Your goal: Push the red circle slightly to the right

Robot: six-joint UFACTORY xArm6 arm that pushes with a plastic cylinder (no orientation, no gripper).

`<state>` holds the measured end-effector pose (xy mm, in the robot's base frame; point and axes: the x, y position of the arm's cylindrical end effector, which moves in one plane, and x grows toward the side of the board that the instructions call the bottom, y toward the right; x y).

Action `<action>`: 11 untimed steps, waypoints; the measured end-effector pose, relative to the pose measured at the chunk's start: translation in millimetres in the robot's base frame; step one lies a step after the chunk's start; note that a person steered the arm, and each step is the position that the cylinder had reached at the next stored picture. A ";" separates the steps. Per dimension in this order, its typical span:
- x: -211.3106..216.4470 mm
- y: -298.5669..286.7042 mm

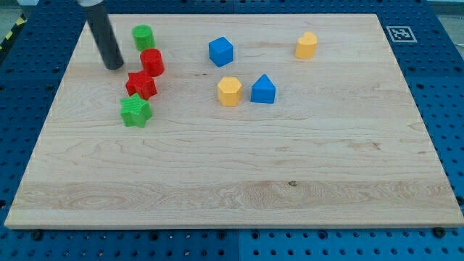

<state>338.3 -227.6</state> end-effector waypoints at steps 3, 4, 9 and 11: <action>8.8 -7.3; 40.0 -7.3; 61.5 -10.2; 4.2 -48.6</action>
<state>342.5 -276.2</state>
